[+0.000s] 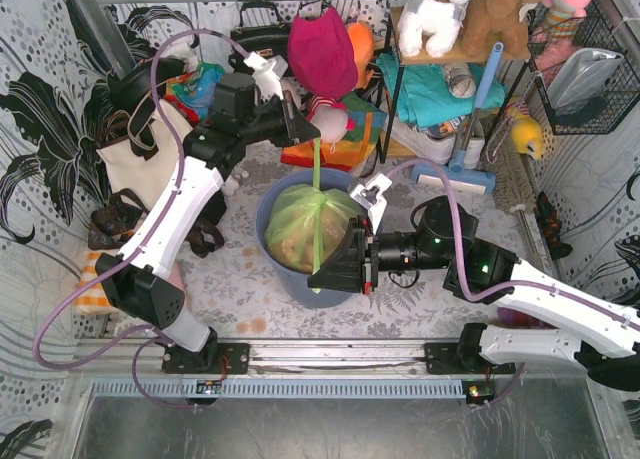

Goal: Tie the trash bag

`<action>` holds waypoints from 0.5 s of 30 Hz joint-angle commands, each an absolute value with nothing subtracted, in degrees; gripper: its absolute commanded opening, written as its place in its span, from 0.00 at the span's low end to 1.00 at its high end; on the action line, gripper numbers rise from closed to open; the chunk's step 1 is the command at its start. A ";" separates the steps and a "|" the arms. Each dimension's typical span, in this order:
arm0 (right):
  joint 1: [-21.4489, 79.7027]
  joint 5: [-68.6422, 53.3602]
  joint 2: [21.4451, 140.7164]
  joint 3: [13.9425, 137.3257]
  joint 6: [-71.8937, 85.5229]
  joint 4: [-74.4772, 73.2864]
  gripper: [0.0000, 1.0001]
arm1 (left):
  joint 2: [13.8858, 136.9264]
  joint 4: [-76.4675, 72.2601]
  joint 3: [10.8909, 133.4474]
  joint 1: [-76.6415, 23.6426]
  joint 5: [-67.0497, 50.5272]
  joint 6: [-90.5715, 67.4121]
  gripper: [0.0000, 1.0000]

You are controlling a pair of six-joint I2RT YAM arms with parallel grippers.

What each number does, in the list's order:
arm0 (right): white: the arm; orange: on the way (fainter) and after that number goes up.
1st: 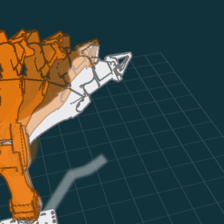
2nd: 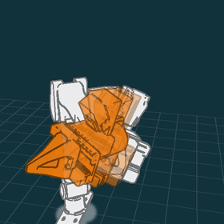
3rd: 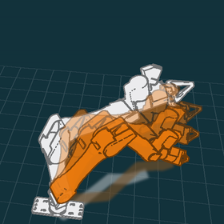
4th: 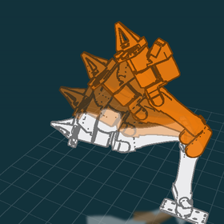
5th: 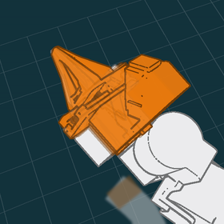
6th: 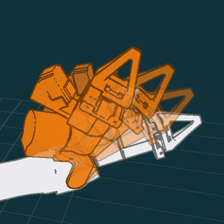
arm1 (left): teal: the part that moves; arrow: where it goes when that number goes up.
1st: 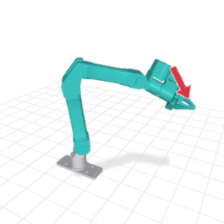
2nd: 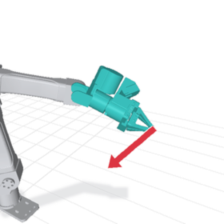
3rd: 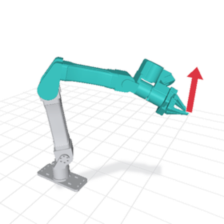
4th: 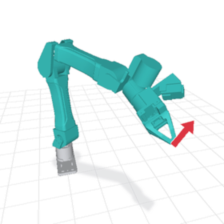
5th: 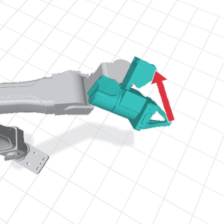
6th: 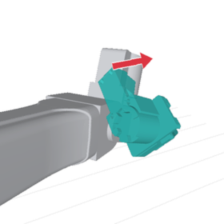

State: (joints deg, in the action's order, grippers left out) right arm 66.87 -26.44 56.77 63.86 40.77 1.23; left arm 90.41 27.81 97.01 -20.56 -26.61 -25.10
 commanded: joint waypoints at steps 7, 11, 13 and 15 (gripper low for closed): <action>68.55 -42.11 48.64 40.82 52.87 18.80 0.00 | 90.98 19.82 91.98 -19.49 -17.85 -22.28 0.00; 68.56 -41.31 46.65 39.51 52.62 17.73 0.00 | 93.43 22.18 91.74 -19.35 -14.24 -19.27 0.00; 68.56 -42.09 47.28 42.98 50.90 16.28 0.00 | 95.24 24.67 94.96 -19.29 -13.54 -18.46 0.00; 68.55 -43.60 48.63 48.04 49.04 14.39 0.00 | 95.88 26.61 99.61 -19.33 -13.05 -18.60 0.00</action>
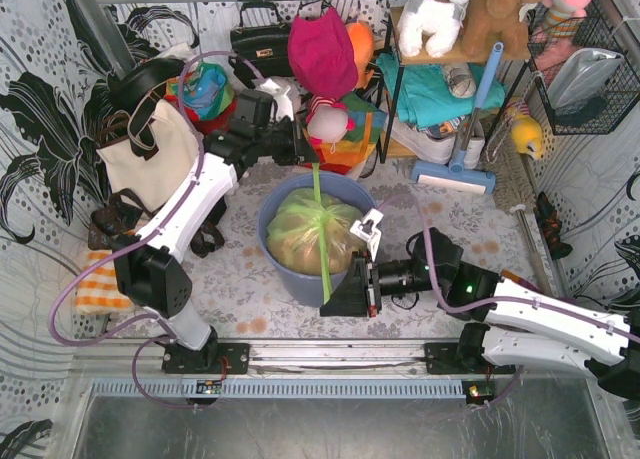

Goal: Tie the trash bag

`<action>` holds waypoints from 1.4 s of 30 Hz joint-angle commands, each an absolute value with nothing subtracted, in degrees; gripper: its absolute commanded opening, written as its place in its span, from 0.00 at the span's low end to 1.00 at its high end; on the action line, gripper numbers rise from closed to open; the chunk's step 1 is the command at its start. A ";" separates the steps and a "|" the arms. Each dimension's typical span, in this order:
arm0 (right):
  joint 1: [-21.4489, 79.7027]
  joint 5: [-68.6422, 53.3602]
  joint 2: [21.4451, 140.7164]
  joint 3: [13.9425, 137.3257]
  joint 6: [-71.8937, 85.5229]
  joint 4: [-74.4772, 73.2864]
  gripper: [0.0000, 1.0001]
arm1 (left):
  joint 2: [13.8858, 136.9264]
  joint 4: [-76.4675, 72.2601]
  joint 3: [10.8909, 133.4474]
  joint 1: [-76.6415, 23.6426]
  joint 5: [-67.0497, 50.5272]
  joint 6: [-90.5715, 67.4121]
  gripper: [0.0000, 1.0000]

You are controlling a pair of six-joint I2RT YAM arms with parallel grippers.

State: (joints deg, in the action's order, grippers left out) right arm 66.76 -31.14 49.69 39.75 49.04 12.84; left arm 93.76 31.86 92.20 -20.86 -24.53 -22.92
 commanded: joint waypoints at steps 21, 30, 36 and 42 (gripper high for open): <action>68.56 -42.59 46.04 45.50 43.72 10.75 0.00 | 96.69 21.19 95.83 -19.36 -16.93 -21.09 0.00; 68.64 -46.34 51.17 57.61 39.87 9.52 0.00 | 101.60 28.54 115.22 -19.33 -18.40 -20.83 0.00; 68.65 -43.82 47.51 50.53 42.46 11.72 0.00 | 99.37 25.83 106.82 -19.45 -17.02 -20.00 0.00; 68.78 -42.75 43.94 39.81 49.47 22.71 0.00 | 100.46 22.53 96.98 -19.43 -15.58 -18.73 0.00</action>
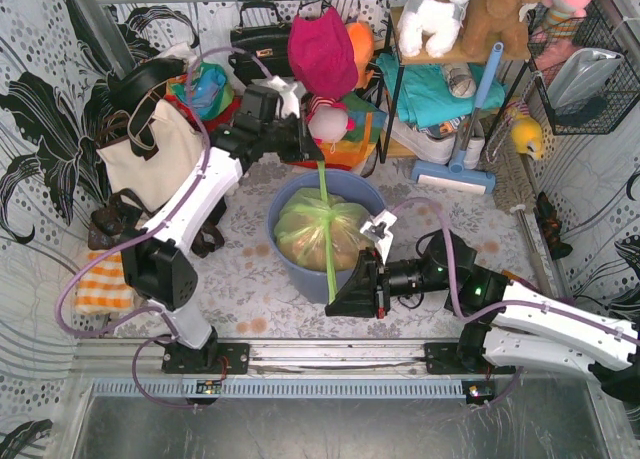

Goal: Tie the trash bag

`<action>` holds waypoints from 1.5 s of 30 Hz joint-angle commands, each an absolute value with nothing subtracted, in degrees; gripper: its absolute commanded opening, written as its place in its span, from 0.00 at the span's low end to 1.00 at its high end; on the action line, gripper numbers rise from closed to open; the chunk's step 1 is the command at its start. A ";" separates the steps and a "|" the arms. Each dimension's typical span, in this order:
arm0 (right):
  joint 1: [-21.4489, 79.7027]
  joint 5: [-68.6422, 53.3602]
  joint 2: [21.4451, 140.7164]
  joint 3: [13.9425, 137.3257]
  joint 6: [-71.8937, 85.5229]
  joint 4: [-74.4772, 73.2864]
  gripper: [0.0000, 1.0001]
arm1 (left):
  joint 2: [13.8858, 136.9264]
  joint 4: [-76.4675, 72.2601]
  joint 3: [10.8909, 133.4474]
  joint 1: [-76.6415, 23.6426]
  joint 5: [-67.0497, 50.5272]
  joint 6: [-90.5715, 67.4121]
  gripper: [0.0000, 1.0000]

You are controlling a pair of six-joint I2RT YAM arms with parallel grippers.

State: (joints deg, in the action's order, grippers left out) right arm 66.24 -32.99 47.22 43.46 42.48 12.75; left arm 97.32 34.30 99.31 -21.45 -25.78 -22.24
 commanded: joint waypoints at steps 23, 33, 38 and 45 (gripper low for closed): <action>68.99 -0.76 49.87 64.28 29.59 6.71 0.00 | 83.75 9.90 95.35 -28.72 -25.99 -14.16 0.00; 69.01 14.24 57.81 72.94 14.80 13.14 0.00 | 77.09 3.43 93.98 -33.40 -31.60 -18.16 0.00; 69.01 17.89 58.86 73.90 12.62 14.34 0.00 | 76.26 1.49 91.45 -33.66 -34.94 -17.76 0.01; 69.06 18.54 57.76 74.47 13.83 10.84 0.32 | 75.55 1.44 89.49 -33.62 -33.47 -17.40 0.25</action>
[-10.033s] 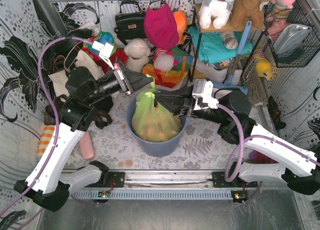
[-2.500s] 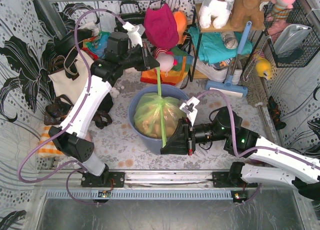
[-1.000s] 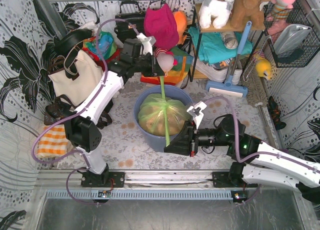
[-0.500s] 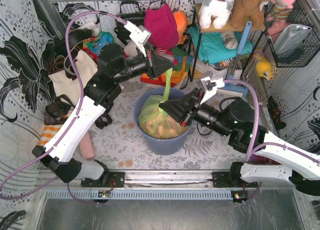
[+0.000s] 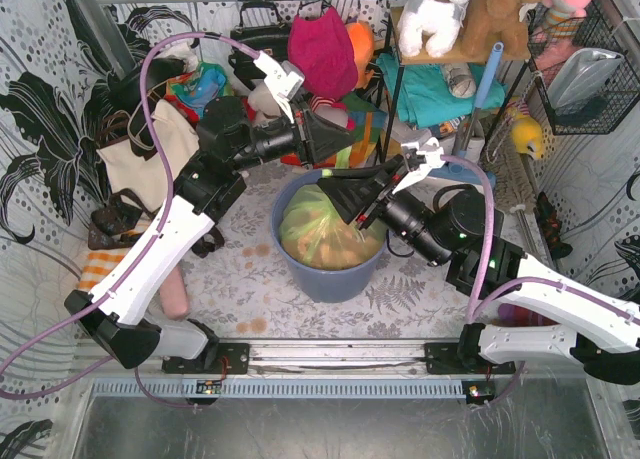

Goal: Tie the trash bag

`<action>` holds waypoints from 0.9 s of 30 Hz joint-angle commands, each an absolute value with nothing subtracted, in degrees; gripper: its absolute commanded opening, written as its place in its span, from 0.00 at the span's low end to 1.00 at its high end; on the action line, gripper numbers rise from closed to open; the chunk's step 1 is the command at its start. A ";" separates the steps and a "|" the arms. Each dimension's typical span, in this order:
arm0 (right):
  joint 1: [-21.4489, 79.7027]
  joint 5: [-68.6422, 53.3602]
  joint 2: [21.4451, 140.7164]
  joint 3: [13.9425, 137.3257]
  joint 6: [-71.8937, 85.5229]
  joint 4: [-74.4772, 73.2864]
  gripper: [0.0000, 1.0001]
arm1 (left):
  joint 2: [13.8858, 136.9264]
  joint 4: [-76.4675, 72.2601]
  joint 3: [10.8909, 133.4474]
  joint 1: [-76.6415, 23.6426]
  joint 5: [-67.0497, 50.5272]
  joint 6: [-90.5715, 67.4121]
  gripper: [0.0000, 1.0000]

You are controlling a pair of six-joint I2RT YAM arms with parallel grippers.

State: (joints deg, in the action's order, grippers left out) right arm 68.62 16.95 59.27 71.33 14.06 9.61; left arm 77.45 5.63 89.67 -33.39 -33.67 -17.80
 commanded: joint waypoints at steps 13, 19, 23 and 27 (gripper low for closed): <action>68.99 26.63 58.13 90.48 7.21 -9.94 0.55 | 70.54 7.97 93.62 -33.16 -20.50 -10.75 0.71; 68.83 43.47 59.92 89.93 -1.54 -13.13 0.61 | 62.47 6.36 83.25 -33.12 -0.88 -9.52 0.84; 64.06 47.57 60.90 87.49 -2.91 -14.77 0.67 | 55.24 2.28 70.74 -33.13 15.01 -10.97 0.91; 52.98 42.07 60.37 81.41 -0.34 -15.90 0.73 | 52.01 4.10 63.44 -32.83 25.80 -11.70 0.98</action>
State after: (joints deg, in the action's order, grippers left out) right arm 60.71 41.60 61.12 86.52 0.14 -13.61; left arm 53.52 5.50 68.55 -33.32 9.30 -11.42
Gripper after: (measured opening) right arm 0.710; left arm 0.980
